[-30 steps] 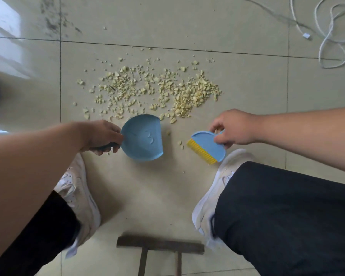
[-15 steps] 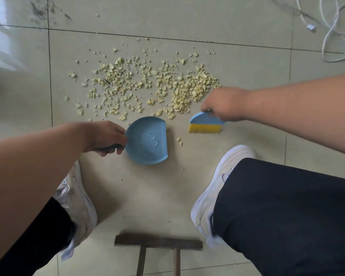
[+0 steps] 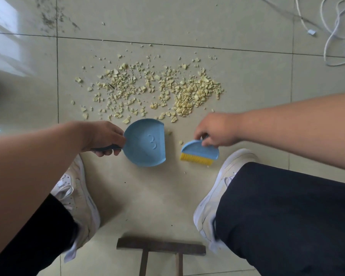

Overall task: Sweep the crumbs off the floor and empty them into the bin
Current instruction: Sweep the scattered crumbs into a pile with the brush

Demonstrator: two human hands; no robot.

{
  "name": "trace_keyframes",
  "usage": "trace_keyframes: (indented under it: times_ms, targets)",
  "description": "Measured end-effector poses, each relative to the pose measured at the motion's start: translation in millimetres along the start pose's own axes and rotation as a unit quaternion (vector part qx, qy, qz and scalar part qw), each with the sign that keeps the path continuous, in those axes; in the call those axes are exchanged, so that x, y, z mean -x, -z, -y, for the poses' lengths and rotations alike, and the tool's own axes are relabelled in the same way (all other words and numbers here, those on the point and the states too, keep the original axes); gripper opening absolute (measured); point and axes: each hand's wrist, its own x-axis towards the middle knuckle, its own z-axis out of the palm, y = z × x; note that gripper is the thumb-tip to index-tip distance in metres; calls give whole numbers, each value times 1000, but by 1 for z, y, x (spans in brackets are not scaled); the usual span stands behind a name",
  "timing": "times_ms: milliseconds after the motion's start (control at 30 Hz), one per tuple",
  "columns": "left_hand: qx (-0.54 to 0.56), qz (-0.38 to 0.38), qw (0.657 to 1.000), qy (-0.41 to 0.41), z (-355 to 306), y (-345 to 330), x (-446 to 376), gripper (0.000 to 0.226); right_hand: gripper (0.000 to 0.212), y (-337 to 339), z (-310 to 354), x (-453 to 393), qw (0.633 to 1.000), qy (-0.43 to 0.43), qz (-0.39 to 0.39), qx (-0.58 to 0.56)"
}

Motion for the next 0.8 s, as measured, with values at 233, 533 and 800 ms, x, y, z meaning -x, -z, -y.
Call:
trace_keyframes:
  times_ms: [233,533,800]
  targets:
    - [-1,-25,1000,10,14,0,3,15,28,-11,10,-30,999,3,-35,-6]
    - [35,-129,991,-24,2,39,59,14,31,103,-22,-41,977,-119,-157,80]
    - [-1,-114,993,25,41,15,102,16,8,85,43,-6,994,-83,-48,45]
